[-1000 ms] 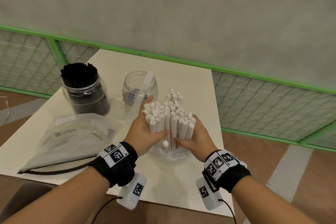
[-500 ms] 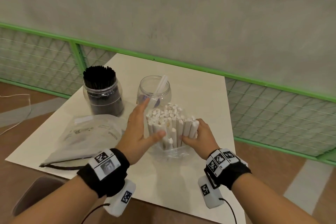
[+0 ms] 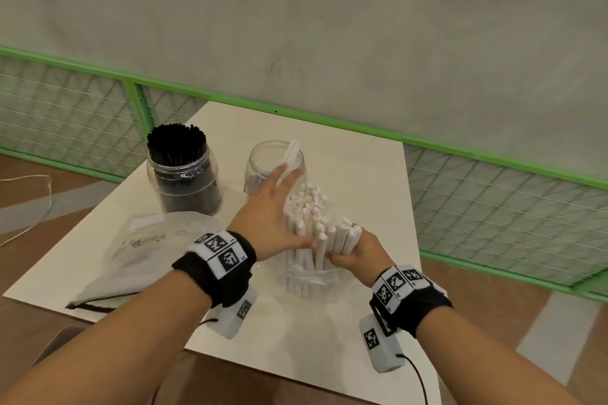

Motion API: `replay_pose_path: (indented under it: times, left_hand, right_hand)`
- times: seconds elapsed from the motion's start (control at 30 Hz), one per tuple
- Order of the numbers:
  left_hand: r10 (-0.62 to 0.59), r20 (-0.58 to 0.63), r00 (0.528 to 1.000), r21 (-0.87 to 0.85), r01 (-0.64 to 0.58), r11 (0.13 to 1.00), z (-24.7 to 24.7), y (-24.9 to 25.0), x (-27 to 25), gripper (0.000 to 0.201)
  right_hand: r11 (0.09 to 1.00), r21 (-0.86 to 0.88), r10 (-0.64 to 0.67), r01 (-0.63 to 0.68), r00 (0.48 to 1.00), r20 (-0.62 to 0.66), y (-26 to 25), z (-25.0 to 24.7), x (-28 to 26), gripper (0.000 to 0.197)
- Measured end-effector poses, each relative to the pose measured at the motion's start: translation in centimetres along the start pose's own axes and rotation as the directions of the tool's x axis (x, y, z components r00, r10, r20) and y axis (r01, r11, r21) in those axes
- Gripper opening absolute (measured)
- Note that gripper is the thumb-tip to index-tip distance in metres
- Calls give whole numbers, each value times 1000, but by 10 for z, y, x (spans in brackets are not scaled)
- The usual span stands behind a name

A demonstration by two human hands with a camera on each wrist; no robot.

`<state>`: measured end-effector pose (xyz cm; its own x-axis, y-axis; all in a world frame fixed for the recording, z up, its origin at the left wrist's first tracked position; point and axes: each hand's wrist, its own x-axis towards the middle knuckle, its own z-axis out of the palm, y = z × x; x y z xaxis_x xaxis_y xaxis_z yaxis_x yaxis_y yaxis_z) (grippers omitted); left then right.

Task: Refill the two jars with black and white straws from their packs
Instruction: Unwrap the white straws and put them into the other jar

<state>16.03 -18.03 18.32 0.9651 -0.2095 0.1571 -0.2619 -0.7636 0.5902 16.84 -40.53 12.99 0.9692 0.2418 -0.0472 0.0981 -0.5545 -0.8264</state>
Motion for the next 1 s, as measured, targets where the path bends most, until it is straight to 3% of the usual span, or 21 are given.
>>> replay_pose_path:
  times: [0.07,0.13,0.23,0.3,0.37,0.5,0.67,0.83,1.0]
  left_hand:
    - [-142,-44,989,-247,127,961,6,-13,-9,128]
    - [-203,44,978,-432,201,879,18,-21,-20,116]
    - [-213,98,972,-553,231,801,37,-18,-31,86]
    - [-250,56,967,-598,233,767,37,-14,-30,83]
    - [-268,17,963,-619,221,754,26,-9,-27,80]
    - [-237,-79,968,-571,151,807,-23,2,-21,71]
    - [-251,-216,944,-554,93,827,-96,1,-21,78]
    - [-258,-267,929,-501,95,860,-145,-10,-38,63]
    - [-330,-280,901,-500,156,852,-158,-49,-59,74]
  right_hand:
    - [999,44,10,-10,1000,-17,4,1,-1,32]
    - [997,77,-14,13,1000,3,6,5,-2,40]
    - [993,117,-42,36,998,46,-8,9,-8,53]
    - [988,138,-69,64,997,32,-22,7,-7,62]
    - [985,145,-101,97,995,21,-37,-1,-1,59]
    - [971,143,-196,191,980,22,-88,-13,14,51]
    - [940,131,-316,315,949,-13,-158,-9,37,36]
    - [913,179,-376,366,926,25,-193,21,54,37]
    - [903,225,-392,366,916,82,-202,67,68,38]
